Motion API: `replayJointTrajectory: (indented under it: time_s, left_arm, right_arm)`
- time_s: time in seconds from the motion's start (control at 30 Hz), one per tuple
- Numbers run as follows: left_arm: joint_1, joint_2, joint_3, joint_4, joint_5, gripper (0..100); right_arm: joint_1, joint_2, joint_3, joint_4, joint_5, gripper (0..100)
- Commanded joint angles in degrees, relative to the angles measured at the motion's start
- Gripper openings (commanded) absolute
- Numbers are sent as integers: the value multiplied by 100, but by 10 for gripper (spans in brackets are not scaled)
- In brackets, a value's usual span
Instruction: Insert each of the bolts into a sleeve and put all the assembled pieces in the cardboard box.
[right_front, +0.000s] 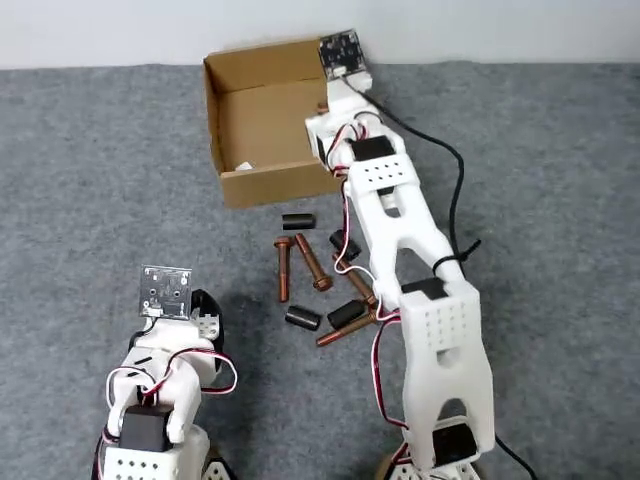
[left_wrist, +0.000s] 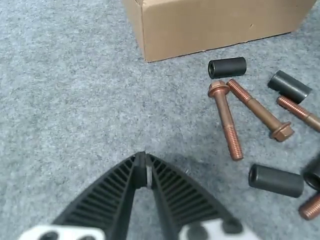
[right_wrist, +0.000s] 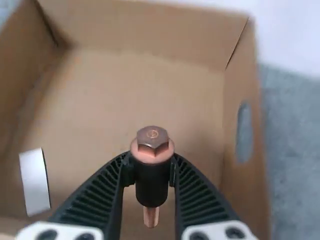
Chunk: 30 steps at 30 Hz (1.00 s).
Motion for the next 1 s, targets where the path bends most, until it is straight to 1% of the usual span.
replayJointTrajectory:
  time_s: [0.0, 0.07, 0.2, 0.27, 0.37, 0.5, 0.63, 0.83, 0.97]
  left_arm:
    - [9, -26, -31, 26, -18, 6]
    - [9, -26, -31, 26, -18, 7]
    - [9, -26, -31, 26, -18, 8]
    - [9, -26, -31, 26, -18, 8]
    - [0, -26, -31, 26, -18, 8]
    - [-26, -26, -31, 26, -18, 8]
    - [-26, -26, -31, 26, -18, 8]
    - [-35, -26, -31, 35, -18, 7]
    - [-35, -26, -31, 35, -18, 7]
  right_arm:
    - [31, 75, -571, 277, 62, 13]
    - [31, 215, -659, 488, 62, 29]
    - [22, 277, -712, 875, 62, 136]
    - [22, 189, -756, 998, 53, 151]
    - [13, -22, -782, 1156, 44, 130]
    - [4, -444, -782, 1464, 35, 72]
    - [-101, -989, -782, 2097, 44, 6]
    - [-418, -1666, -782, 3433, 53, 9]
    - [-549, -1851, -774, 4338, 53, 9]
